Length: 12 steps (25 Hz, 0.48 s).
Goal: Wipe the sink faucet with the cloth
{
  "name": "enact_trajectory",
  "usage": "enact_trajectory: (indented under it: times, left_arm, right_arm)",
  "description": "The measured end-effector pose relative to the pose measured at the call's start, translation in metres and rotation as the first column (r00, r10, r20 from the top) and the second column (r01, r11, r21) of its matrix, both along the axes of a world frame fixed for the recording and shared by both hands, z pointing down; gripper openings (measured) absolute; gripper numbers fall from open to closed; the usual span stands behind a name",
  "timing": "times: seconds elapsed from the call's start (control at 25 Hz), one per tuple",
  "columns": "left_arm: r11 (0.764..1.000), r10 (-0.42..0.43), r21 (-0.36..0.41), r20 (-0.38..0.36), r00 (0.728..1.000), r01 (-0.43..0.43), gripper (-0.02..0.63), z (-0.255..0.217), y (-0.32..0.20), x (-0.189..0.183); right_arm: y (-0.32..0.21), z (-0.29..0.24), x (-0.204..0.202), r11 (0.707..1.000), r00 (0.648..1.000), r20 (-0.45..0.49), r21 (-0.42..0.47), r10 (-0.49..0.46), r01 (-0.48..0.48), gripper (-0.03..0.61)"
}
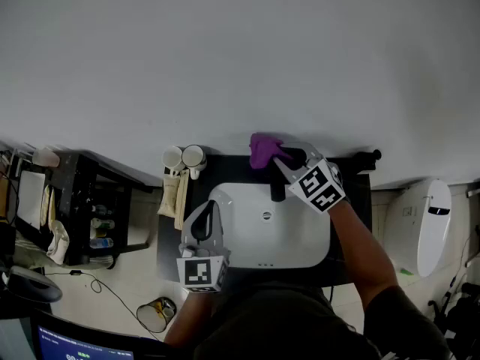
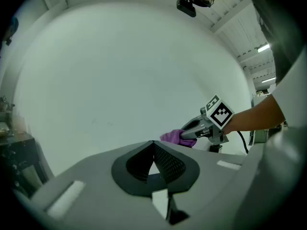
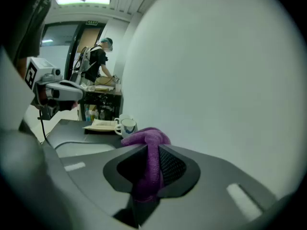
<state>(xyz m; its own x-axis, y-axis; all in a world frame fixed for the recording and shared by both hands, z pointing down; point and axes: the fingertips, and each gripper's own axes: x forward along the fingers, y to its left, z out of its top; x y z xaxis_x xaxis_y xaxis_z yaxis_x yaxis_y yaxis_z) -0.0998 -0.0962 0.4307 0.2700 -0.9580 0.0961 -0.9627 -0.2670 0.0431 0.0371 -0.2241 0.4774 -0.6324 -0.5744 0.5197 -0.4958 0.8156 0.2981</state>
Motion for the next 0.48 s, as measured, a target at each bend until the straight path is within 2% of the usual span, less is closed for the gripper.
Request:
enact_trajectory:
  times: [0.12,0.32,0.48]
  left_arm:
    - [1.000,0.000,-0.007,0.006,1.000,0.000,0.018,0.002,0.001,-0.001]
    - [1.000,-0.003,-0.006,0.006,1.000,0.003,0.018,0.005,0.002,-0.003]
    - [1.000,-0.005,-0.022,-0.005,1.000,0.005,0.018,-0.001,0.001,0.001]
  right_arm:
    - [0.001,0.010,-0.007,0.996,0.998,-0.039,-0.076,-0.047,0.043,0.066]
    - [-0.001,0.015,-0.006,0.982,0.998,-0.013,-0.176,-0.068,0.065,0.057]
    - [0.000,0.018,-0.004,0.973,0.996,-0.012,-0.215,-0.083,0.078,0.055]
